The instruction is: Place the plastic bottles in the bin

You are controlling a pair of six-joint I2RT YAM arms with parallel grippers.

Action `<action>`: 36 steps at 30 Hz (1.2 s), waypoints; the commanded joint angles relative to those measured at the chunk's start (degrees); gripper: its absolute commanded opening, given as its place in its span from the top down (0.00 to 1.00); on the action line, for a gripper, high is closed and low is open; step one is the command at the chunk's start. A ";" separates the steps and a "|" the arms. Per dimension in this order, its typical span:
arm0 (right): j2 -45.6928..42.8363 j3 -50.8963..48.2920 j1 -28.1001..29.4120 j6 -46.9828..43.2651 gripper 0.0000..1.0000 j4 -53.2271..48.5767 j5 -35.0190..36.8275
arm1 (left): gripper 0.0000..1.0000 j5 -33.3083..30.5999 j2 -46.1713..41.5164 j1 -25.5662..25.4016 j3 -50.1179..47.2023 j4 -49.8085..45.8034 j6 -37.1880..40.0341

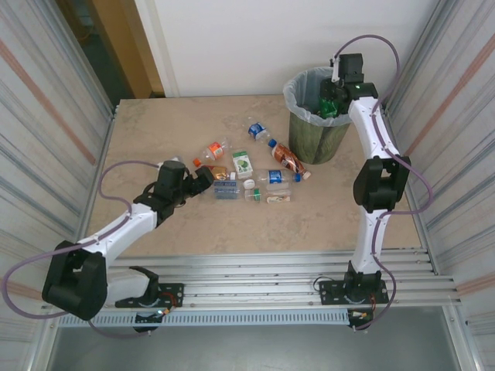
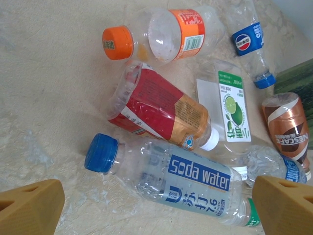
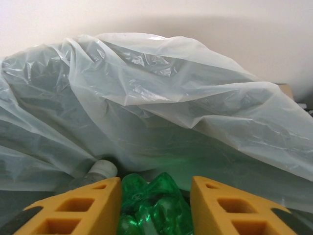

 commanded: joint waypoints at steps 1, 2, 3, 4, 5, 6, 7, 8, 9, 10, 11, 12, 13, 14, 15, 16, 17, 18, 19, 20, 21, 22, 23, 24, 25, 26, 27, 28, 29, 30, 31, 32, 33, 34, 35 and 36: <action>-0.01 3.30 -0.11 1.09 0.53 -3.48 -2.06 | 0.01 -1.06 0.98 0.36 3.13 -2.18 2.10; -0.52 3.60 -0.12 1.28 0.50 -3.57 -2.45 | 0.01 -1.44 1.42 0.37 3.96 -3.11 2.80; -1.22 3.71 -0.10 1.53 0.48 -3.49 -2.93 | 0.01 -1.62 2.03 0.47 4.96 -4.24 3.30; -1.92 3.80 -0.11 1.70 0.47 -3.43 -3.26 | 0.01 -1.64 2.51 0.48 5.90 -5.11 3.69; -2.70 3.83 -0.14 1.93 0.45 -3.32 -3.75 | 0.01 -1.27 3.21 0.48 6.76 -5.97 3.92; -3.53 3.75 -0.08 2.18 0.43 -3.37 -4.22 | 0.01 -0.97 3.89 0.44 7.53 -6.58 3.89; -4.25 3.73 -0.12 2.40 0.41 -3.38 -4.61 | 0.01 -0.77 4.45 0.48 8.10 -7.23 3.55; -5.10 3.70 -0.12 2.70 0.39 -3.55 -5.02 | 0.01 -0.69 5.23 0.47 8.85 -7.92 2.60; -5.89 3.72 -0.10 3.10 0.36 -3.78 -5.47 | 0.01 -0.58 5.93 0.48 9.64 -8.64 1.53; -6.68 3.62 -0.09 3.38 0.34 -4.04 -5.92 | 0.01 -0.43 6.52 0.46 10.13 -9.27 0.35; -7.44 3.51 -0.07 3.71 0.31 -4.34 -6.36 | 0.01 -0.39 7.24 0.48 10.59 -9.86 -1.46; -8.24 3.47 -0.02 4.05 0.28 -4.82 -6.74 | 0.01 -0.21 7.88 0.49 10.84 -10.02 -3.29; -8.82 3.30 -0.04 4.27 0.25 -5.25 -6.88 | 0.01 -0.10 8.50 0.48 10.91 -10.08 -4.93; -9.65 2.97 0.02 4.76 0.23 -5.86 -7.00 | 0.01 -0.18 9.10 0.38 11.00 -10.26 -6.98; -10.56 2.60 0.01 5.10 0.20 -6.47 -7.09 | 0.01 -0.17 9.64 0.31 11.00 -10.29 -8.78; -11.48 1.94 0.03 5.33 0.18 -6.73 -7.13 | 0.01 -0.51 9.93 0.07 11.01 -10.34 -10.15; -12.77 0.77 0.10 5.65 0.15 -6.97 -7.17 | 0.01 -1.45 10.31 -0.49 11.05 -10.62 -11.77; -14.18 -0.53 0.13 5.93 0.13 -7.08 -7.22 | 0.01 -2.76 10.44 -1.16 11.13 -11.05 -13.21; -15.44 -1.89 0.11 6.12 0.11 -7.10 -7.35 | 0.01 -3.90 10.58 -1.86 11.24 -11.55 -14.29; -17.02 -3.57 0.10 6.47 0.10 -7.01 -7.48 | 0.01 -5.31 10.77 -2.66 11.51 -12.19 -15.85; -18.72 -5.18 0.23 6.80 0.09 -6.87 -7.71 | 0.01 -6.60 11.07 -3.34 11.75 -12.97 -17.37; -20.17 -7.03 0.21 7.05 0.08 -6.67 -7.89 | 0.01 -7.33 11.47 -3.90 11.88 -13.35 -18.50; -21.92 -9.02 0.26 7.39 0.07 -6.36 -8.25 | 0.01 -8.01 11.84 -4.44 12.21 -13.60 -19.85; -23.85 -11.31 0.23 7.73 0.06 -5.77 -8.53 | 0.01 -8.53 12.38 -4.88 12.23 -13.71 -21.28; -25.48 -13.30 0.32 8.01 0.06 -5.19 -8.76 | 0.01 -8.80 12.90 -5.16 12.32 -13.72 -22.29; -27.47 -15.55 0.38 8.36 0.05 -4.55 -9.00 | 0.01 -8.93 13.46 -5.51 12.45 -13.72 -23.32; -29.02 -17.30 0.38 8.64 0.05 -4.03 -9.20 | 0.01 -9.15 14.20 -5.77 12.63 -13.72 -24.08; -30.91 -20.19 0.45 8.95 0.04 -3.56 -9.33 | 0.01 -9.26 14.90 -6.08 12.91 -13.72 -24.66; -32.64 -22.43 0.56 9.18 0.04 -3.00 -9.42 | 0.01 -9.58 15.65 -6.43 13.17 -13.72 -25.16; -34.19 -23.98 0.67 9.35 0.03 -2.64 -9.42 | 0.01 -9.85 16.25 -6.70 13.45 -13.73 -25.40; -35.60 -25.67 0.76 9.39 0.03 -2.37 -9.34 | 0.01 -10.01 17.06 -7.03 13.90 -13.79 -25.66; -37.19 -27.13 0.89 9.41 0.03 -2.26 -9.08 | 0.01 -10.01 17.80 -7.20 14.28 -13.80 -25.84; -38.29 -28.25 1.00 9.40 0.02 -2.17 -8.78 | 0.01 -9.89 18.40 -7.33 14.56 -13.72 -26.04; -39.59 -29.47 1.13 9.39 0.02 -2.17 -8.25 | 0.01 -9.73 19.13 -7.49 14.85 -13.59 -26.15; -40.69 -30.61 1.30 9.31 0.02 -2.24 -7.90 | 0.01 -9.63 19.74 -7.63 15.15 -13.39 -26.23; -41.71 -31.46 1.38 9.30 0.01 -2.26 -7.64 | 0.01 -9.53 20.23 -7.76 15.38 -13.13 -26.20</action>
